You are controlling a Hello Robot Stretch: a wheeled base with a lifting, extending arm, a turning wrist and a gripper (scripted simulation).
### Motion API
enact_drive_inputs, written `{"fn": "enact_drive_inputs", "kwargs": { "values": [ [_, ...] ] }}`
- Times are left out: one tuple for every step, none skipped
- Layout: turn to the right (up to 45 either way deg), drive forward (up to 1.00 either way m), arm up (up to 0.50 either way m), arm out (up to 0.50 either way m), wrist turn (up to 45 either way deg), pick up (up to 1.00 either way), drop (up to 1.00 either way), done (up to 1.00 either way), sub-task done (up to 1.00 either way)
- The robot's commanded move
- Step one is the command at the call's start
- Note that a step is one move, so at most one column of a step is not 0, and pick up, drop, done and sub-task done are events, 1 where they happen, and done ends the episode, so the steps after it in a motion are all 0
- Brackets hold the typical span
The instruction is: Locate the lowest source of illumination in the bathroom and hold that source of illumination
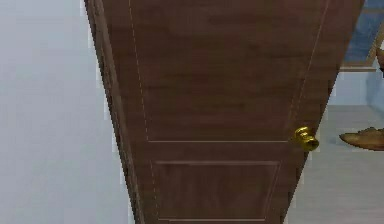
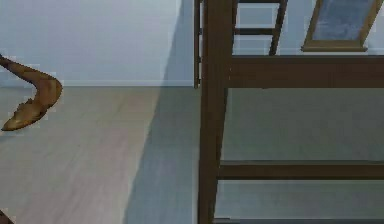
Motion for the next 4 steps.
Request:
{"fn": "enact_drive_inputs", "kwargs": {
  "values": [
    [45.0, 0.00, 0.00, 0.00, 0.0, 0.00, 0.00, 0.00, 0.00],
    [9.0, 0.00, 0.00, 0.00, 0.0, 0.00, 0.00, 0.00, 0.00],
    [0.0, 0.55, 0.00, 0.00, 0.0, 0.00, 0.00, 0.00, 0.00],
    [33.0, 0.00, 0.00, 0.00, 0.0, 0.00, 0.00, 0.00, 0.00]
  ]
}}
